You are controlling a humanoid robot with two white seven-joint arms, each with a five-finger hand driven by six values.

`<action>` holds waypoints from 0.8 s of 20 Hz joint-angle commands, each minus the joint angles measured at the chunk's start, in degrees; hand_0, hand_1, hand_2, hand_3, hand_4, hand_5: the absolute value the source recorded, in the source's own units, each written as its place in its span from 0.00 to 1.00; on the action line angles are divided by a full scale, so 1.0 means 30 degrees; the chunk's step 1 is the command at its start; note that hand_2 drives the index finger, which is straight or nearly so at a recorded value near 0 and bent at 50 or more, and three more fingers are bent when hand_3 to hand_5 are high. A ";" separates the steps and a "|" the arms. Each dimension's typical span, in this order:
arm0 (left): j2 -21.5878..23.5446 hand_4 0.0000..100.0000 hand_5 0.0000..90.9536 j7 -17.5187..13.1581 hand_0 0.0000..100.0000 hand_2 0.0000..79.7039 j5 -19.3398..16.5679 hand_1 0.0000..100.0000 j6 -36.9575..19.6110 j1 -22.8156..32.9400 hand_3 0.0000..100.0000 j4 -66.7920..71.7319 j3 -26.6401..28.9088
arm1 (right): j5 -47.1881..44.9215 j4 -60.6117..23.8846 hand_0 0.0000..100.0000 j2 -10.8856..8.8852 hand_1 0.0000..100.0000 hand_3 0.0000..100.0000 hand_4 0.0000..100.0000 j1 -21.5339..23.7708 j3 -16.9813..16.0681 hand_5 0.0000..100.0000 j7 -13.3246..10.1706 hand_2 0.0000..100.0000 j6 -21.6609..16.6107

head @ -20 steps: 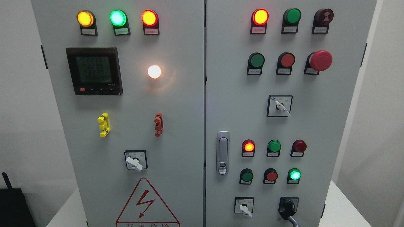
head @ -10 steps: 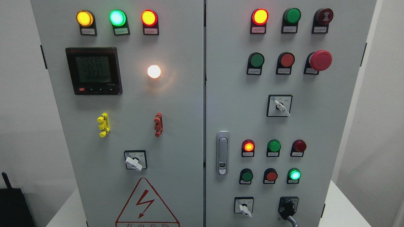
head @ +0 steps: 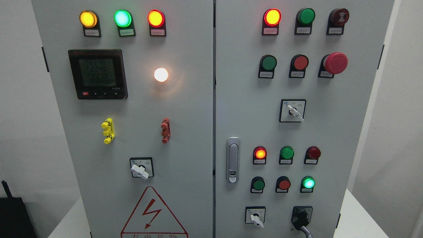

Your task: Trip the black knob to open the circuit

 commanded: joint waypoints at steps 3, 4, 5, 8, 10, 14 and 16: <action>0.0000 0.00 0.00 0.0010 0.12 0.00 -0.0439 0.39 0.0021 0.0002 0.00 0.0000 0.0000 | -0.0001 -0.0044 0.00 0.0468 0.00 1.00 1.00 0.0028 -0.0493 1.00 0.0023 0.00 -0.0041; 0.0000 0.00 0.00 0.0010 0.12 0.00 -0.0439 0.39 -0.0008 0.0002 0.00 0.0000 0.0000 | -0.0001 -0.0044 0.00 0.0439 0.00 1.00 1.00 0.0028 -0.0522 1.00 0.0023 0.00 -0.0041; 0.0000 0.00 0.00 0.0010 0.12 0.00 -0.0439 0.39 -0.0008 0.0002 0.00 0.0000 0.0000 | -0.0001 -0.0044 0.00 0.0439 0.00 1.00 1.00 0.0028 -0.0523 1.00 -0.0006 0.00 -0.0041; 0.0000 0.00 0.00 0.0010 0.12 0.00 -0.0439 0.39 0.0021 0.0002 0.00 0.0000 0.0000 | -0.0001 -0.0015 0.00 0.0146 0.00 1.00 1.00 0.0028 -0.0581 1.00 -0.0006 0.00 -0.0041; 0.0000 0.00 0.00 0.0010 0.12 0.00 -0.0439 0.39 -0.0008 0.0002 0.00 0.0000 0.0000 | -0.0031 -0.0015 0.00 0.0117 0.00 1.00 1.00 0.0028 -0.0639 1.00 -0.0006 0.00 -0.0041; 0.0000 0.00 0.00 0.0010 0.12 0.00 -0.0439 0.39 0.0021 0.0002 0.00 0.0000 0.0000 | -0.0031 0.0014 0.00 -0.0059 0.00 1.00 1.00 0.0057 -0.0699 1.00 -0.0006 0.00 -0.0041; 0.0000 0.00 0.00 0.0010 0.12 0.00 -0.0439 0.39 -0.0008 0.0002 0.00 0.0000 0.0000 | -0.0031 0.0014 0.00 -0.0089 0.00 1.00 1.00 0.0057 -0.0757 1.00 -0.0006 0.00 -0.0041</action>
